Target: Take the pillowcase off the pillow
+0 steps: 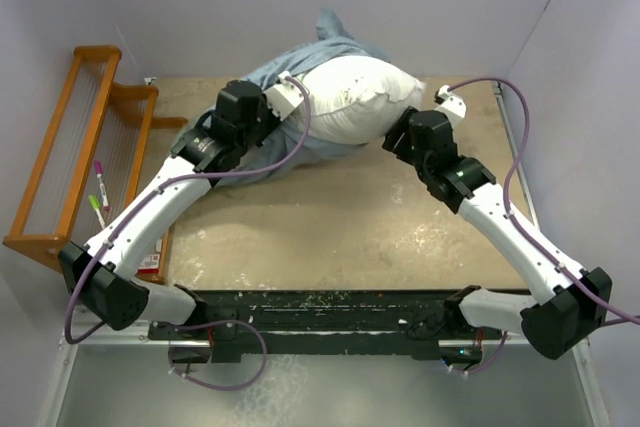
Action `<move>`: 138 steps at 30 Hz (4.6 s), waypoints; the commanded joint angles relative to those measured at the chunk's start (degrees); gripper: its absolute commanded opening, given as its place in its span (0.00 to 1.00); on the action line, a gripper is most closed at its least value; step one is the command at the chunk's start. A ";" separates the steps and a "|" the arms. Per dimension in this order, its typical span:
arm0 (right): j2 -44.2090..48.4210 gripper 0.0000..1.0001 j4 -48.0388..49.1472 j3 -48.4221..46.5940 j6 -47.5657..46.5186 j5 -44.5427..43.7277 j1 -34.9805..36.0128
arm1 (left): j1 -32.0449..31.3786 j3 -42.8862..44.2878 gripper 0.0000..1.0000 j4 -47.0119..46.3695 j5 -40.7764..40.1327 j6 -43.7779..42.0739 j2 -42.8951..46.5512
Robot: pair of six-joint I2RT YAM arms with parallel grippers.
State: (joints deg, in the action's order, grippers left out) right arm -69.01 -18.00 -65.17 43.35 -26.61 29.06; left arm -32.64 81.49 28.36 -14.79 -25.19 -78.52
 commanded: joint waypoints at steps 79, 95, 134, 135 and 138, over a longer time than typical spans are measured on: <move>0.77 0.00 12.34 -16.11 -41.42 24.09 -3.42 | 6.01 -10.10 0.69 13.12 3.83 -27.30 13.03; 2.19 0.00 10.90 -15.74 -39.21 16.29 -9.84 | 25.48 -7.19 0.00 1.53 8.39 -27.53 7.50; 4.32 0.00 19.77 -17.51 -19.44 42.51 -23.35 | 33.87 0.10 0.68 6.34 24.12 -32.05 -5.45; 4.33 0.00 20.02 -17.22 -19.06 42.78 -23.35 | 33.87 -0.56 0.68 8.83 26.10 -32.82 -5.42; 4.17 0.00 19.71 -17.56 -18.91 41.93 -23.35 | 33.83 -2.26 0.66 14.11 31.10 -33.60 -5.39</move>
State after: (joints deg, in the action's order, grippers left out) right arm -68.23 -11.68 -79.81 20.88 12.95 5.72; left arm 1.13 79.48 36.23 9.47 -56.88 -84.82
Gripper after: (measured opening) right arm 0.058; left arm 0.667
